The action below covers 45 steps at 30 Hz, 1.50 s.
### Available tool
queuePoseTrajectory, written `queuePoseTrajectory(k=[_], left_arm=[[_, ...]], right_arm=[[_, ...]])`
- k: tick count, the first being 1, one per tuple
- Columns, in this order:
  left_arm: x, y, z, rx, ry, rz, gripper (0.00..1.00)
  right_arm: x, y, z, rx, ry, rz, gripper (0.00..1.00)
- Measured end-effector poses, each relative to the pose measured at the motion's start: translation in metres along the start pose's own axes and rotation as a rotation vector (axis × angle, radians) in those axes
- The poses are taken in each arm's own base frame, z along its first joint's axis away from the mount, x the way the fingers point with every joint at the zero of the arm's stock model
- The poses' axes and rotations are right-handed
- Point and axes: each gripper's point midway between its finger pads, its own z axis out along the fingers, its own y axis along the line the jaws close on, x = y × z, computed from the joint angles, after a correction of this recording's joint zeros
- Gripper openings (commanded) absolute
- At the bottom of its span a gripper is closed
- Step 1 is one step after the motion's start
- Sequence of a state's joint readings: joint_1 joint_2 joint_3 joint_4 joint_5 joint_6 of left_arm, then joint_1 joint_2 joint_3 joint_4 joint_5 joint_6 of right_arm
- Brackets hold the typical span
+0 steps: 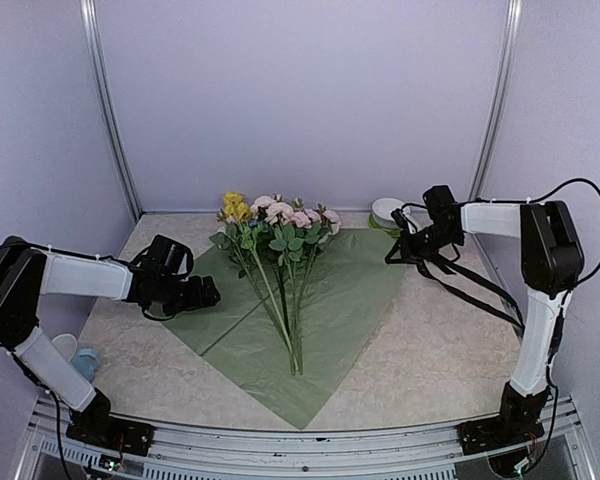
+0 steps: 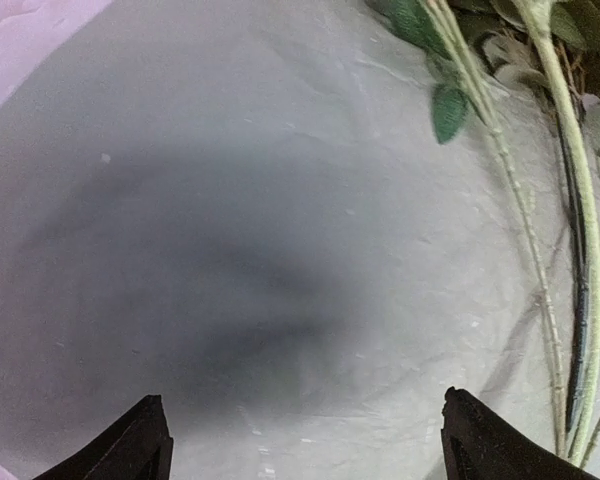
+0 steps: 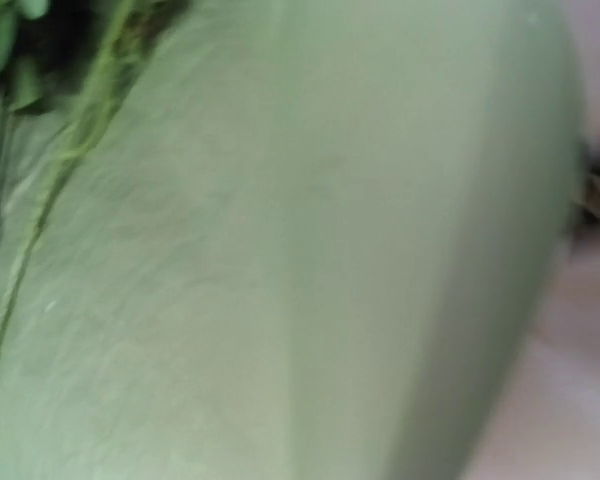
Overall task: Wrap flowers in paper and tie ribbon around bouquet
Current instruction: Move the flattened wrapping paper to the center of the board, then pick up the bottom corner of the flattened wrapping paper from the center of the board.
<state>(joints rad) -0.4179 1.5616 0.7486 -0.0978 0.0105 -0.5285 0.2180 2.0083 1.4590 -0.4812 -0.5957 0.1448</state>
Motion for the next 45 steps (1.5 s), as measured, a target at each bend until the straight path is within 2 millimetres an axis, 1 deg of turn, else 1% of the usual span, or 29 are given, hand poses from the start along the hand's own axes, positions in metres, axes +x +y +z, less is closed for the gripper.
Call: queuePoseTrajectory(k=[2, 3, 4, 6, 7, 8, 10, 12, 15, 17, 18, 19, 20, 22, 24, 26, 27, 29, 30, 31, 32, 34, 35, 36, 37, 39, 40, 42, 45], left_arm=[[0.002, 0.001, 0.000, -0.007, 0.006, 0.001, 0.91], [0.002, 0.002, 0.000, -0.008, 0.007, 0.001, 0.91], [0.002, 0.002, 0.000, -0.009, 0.008, 0.002, 0.91], [0.004, 0.001, 0.000, -0.013, 0.009, 0.006, 0.91], [0.004, 0.000, -0.001, -0.013, 0.007, 0.012, 0.91], [0.005, -0.003, -0.002, -0.010, 0.007, 0.024, 0.91], [0.006, -0.012, -0.007, 0.002, -0.002, 0.061, 0.91], [0.007, -0.023, -0.013, 0.016, -0.017, 0.110, 0.92], [0.007, -0.048, -0.030, 0.061, -0.056, 0.194, 0.92], [0.005, -0.062, -0.043, 0.095, -0.084, 0.231, 0.91], [0.003, -0.069, -0.051, 0.116, -0.105, 0.250, 0.90], [0.001, -0.076, -0.060, 0.138, -0.127, 0.268, 0.89], [-0.001, -0.081, -0.066, 0.156, -0.144, 0.286, 0.88], [0.003, -0.098, -0.084, 0.213, -0.189, 0.359, 0.86], [0.021, -0.123, -0.104, 0.299, -0.217, 0.464, 0.84], [0.051, -0.155, -0.127, 0.412, -0.240, 0.601, 0.84], [0.068, -0.170, -0.139, 0.473, -0.250, 0.671, 0.84], [0.099, -0.191, -0.159, 0.568, -0.262, 0.787, 0.85], [0.112, -0.197, -0.165, 0.595, -0.264, 0.838, 0.86], [0.121, -0.201, -0.169, 0.611, -0.263, 0.875, 0.87], [0.132, -0.205, -0.172, 0.624, -0.258, 0.915, 0.87], [0.156, -0.210, -0.176, 0.642, -0.245, 1.004, 0.89], [0.167, -0.212, -0.177, 0.652, -0.236, 1.042, 0.89], [0.184, -0.214, -0.178, 0.659, -0.221, 1.104, 0.89], [0.196, -0.214, -0.178, 0.662, -0.208, 1.142, 0.89], [0.221, -0.210, -0.175, 0.640, -0.176, 1.228, 0.89], [0.228, -0.208, -0.174, 0.631, -0.165, 1.252, 0.89], [0.232, -0.203, -0.172, 0.601, -0.158, 1.272, 0.90], [0.219, -0.204, -0.177, 0.579, -0.200, 1.226, 0.91]], right_arm=[[0.010, -0.012, -0.011, 0.051, 0.005, 0.024, 0.00], [0.014, -0.018, -0.016, 0.076, 0.006, 0.034, 0.03], [0.018, -0.020, -0.019, 0.091, 0.009, 0.039, 0.10], [0.025, -0.024, -0.023, 0.123, 0.018, 0.037, 0.33], [0.027, -0.025, -0.024, 0.132, 0.021, 0.045, 0.42], [0.029, -0.027, -0.025, 0.149, 0.027, 0.045, 0.46], [0.030, -0.032, -0.027, 0.184, 0.034, 0.039, 0.50], [0.030, -0.040, -0.031, 0.247, 0.046, 0.046, 0.58], [0.024, -0.056, -0.048, 0.417, 0.041, 0.037, 0.63], [0.020, -0.065, -0.072, 0.571, 0.024, 0.023, 0.65], [0.018, -0.064, -0.084, 0.639, 0.011, 0.006, 0.65], [0.012, -0.060, -0.107, 0.736, -0.022, -0.020, 0.65], [0.010, -0.051, -0.107, 0.745, -0.027, -0.042, 0.64], [0.005, -0.025, -0.124, 0.801, -0.074, -0.100, 0.62], [0.008, 0.007, -0.128, 0.784, -0.105, -0.158, 0.58], [0.021, 0.045, -0.116, 0.694, -0.110, -0.215, 0.56], [0.035, 0.067, -0.102, 0.611, -0.096, -0.248, 0.56], [0.074, 0.109, -0.066, 0.429, -0.021, -0.303, 0.56], [0.098, 0.129, -0.046, 0.345, 0.034, -0.332, 0.56], [0.120, 0.145, -0.030, 0.283, 0.085, -0.358, 0.56], [0.146, 0.163, -0.013, 0.224, 0.148, -0.390, 0.56], [0.193, 0.192, 0.013, 0.142, 0.261, -0.447, 0.57], [0.210, 0.202, 0.020, 0.116, 0.298, -0.468, 0.57], [0.230, 0.212, 0.028, 0.094, 0.341, -0.495, 0.59], [0.240, 0.218, 0.032, 0.082, 0.362, -0.507, 0.60], [0.262, 0.227, 0.036, 0.074, 0.399, -0.542, 0.67], [0.272, 0.232, 0.038, 0.078, 0.411, -0.567, 0.69], [0.288, 0.241, 0.040, 0.079, 0.425, -0.608, 0.72], [0.312, 0.253, 0.045, 0.085, 0.455, -0.669, 0.76]])
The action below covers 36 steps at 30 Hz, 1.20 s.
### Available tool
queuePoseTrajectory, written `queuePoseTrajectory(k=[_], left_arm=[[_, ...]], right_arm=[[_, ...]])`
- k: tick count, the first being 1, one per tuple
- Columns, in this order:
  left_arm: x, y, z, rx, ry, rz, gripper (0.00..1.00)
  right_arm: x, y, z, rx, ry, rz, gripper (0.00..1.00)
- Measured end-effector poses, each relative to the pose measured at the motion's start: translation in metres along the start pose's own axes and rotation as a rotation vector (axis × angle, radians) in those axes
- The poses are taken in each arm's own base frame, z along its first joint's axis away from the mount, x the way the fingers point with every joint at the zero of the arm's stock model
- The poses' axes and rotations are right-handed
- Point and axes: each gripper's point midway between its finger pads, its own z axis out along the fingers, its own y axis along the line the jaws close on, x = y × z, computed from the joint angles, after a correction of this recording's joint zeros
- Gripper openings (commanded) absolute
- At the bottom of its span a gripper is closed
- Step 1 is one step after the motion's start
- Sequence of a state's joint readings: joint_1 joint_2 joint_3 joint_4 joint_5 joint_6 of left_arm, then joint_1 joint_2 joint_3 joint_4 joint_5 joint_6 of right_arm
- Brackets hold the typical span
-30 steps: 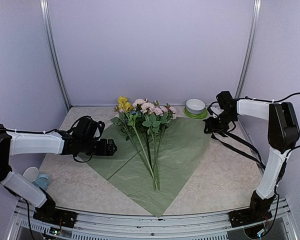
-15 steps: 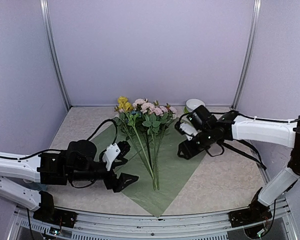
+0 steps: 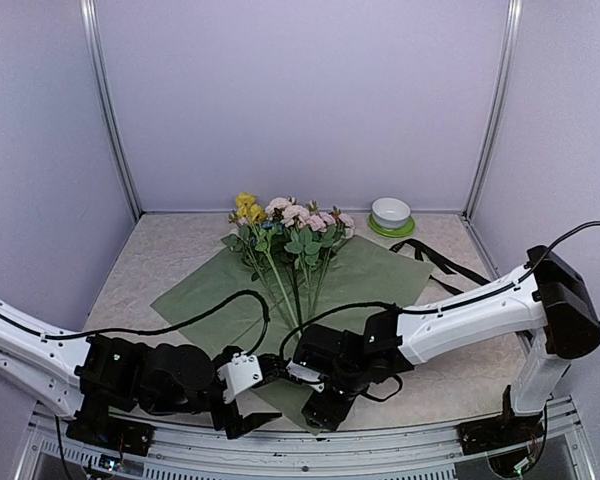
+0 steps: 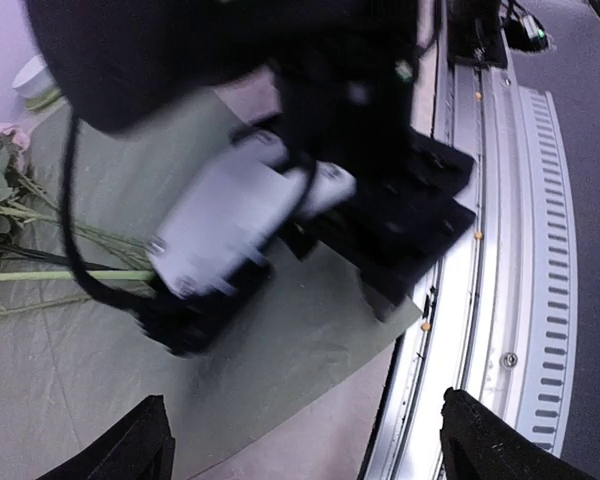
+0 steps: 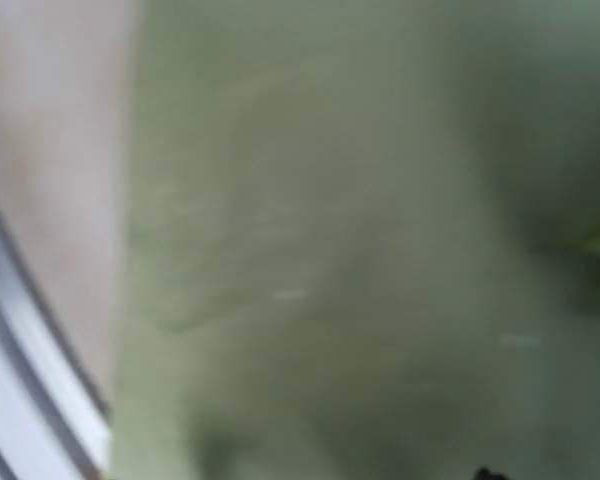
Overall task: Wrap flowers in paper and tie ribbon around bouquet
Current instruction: Pick up the bottom corner of the flattened wrapping paper from the center of the board.
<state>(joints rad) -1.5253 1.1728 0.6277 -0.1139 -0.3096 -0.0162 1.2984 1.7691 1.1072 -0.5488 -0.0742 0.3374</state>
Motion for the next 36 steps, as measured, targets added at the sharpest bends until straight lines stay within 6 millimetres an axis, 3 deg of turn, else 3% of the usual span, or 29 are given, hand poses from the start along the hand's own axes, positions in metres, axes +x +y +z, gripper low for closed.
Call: queuePoseTrajectory(k=[4, 8, 14, 21, 31, 36], left_arm=[[-0.015, 0.016, -0.016, -0.054, -0.078, -0.074, 0.92], [-0.024, 0.031, -0.027, -0.099, -0.134, -0.144, 0.93], [-0.023, 0.055, -0.032, -0.159, -0.152, -0.218, 0.93], [-0.019, 0.073, -0.037, -0.196, -0.162, -0.252, 0.93], [-0.009, 0.076, -0.033, -0.182, -0.140, -0.255, 0.84], [0.010, 0.067, -0.013, -0.172, -0.048, -0.170, 0.84]], right_arm=[[0.015, 0.019, 0.015, 0.027, 0.054, -0.050, 0.76], [0.016, 0.023, 0.021, 0.069, 0.066, -0.065, 0.67], [0.009, 0.015, 0.024, 0.157, 0.059, -0.048, 0.31], [0.006, 0.005, 0.023, 0.197, 0.046, -0.047, 0.00], [0.000, -0.010, 0.021, 0.179, 0.048, -0.043, 0.00], [-0.006, -0.035, 0.019, 0.145, 0.012, 0.015, 0.00]])
